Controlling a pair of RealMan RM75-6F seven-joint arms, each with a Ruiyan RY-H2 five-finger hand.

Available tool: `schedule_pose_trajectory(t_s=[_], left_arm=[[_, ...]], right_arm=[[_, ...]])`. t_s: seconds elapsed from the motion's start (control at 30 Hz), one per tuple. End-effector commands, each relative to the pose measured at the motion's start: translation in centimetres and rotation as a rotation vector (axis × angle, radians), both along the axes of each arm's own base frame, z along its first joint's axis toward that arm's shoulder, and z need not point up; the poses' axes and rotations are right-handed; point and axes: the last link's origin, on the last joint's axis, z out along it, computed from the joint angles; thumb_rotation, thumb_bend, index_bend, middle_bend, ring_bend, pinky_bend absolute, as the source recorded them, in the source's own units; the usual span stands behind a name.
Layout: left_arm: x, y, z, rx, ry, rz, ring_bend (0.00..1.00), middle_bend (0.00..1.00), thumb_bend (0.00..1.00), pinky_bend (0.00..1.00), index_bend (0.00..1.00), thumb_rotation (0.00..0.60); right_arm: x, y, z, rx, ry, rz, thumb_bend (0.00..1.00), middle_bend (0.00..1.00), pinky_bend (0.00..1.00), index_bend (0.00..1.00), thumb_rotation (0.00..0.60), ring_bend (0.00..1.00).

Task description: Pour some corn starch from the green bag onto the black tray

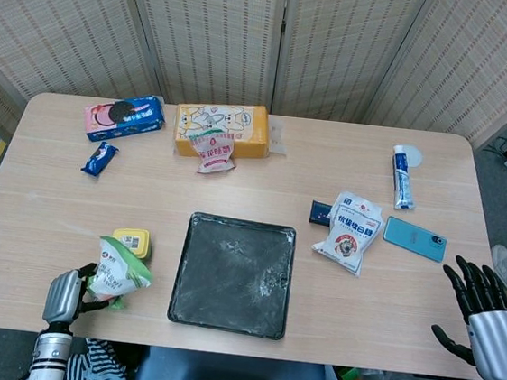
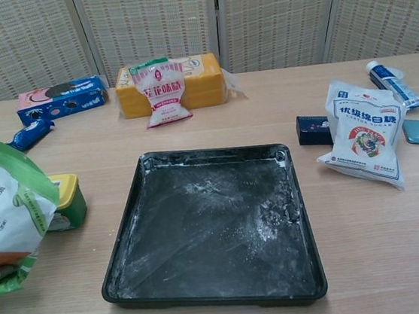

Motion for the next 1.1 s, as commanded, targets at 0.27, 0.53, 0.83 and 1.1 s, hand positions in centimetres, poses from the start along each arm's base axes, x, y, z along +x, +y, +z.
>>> schedule_pose_trajectory(t_s=[0.27,0.53,0.83,1.1], left_arm=[[4.7,1.5,1.5,0.036,0.141,-0.128,1.00,0.72,0.29,1.00,0.58,0.600],[8.5,3.1,0.2,0.051,0.295,-0.202,1.00,0.72,0.29,1.00,0.58,0.600],[12.4,3.6,-2.5,0.075,0.436,-0.301,1.00,0.72,0.29,1.00,0.58,0.600],[14.7,2.9,-5.5,0.102,0.618,-0.400,1.00,0.72,0.29,1.00,0.58,0.600]], right_arm=[[0.0,-0.1,-0.2,0.008,0.007,-0.004,0.21,0.00,0.00,0.00,0.600,0.00],[0.1,0.0,-0.2,0.010,0.005,-0.002,0.21,0.00,0.00,0.00,0.600,0.00],[0.1,0.1,0.0,0.012,0.000,0.001,0.21,0.00,0.00,0.00,0.600,0.00],[0.1,0.4,0.1,0.013,-0.006,0.007,0.21,0.00,0.00,0.00,0.600,0.00]])
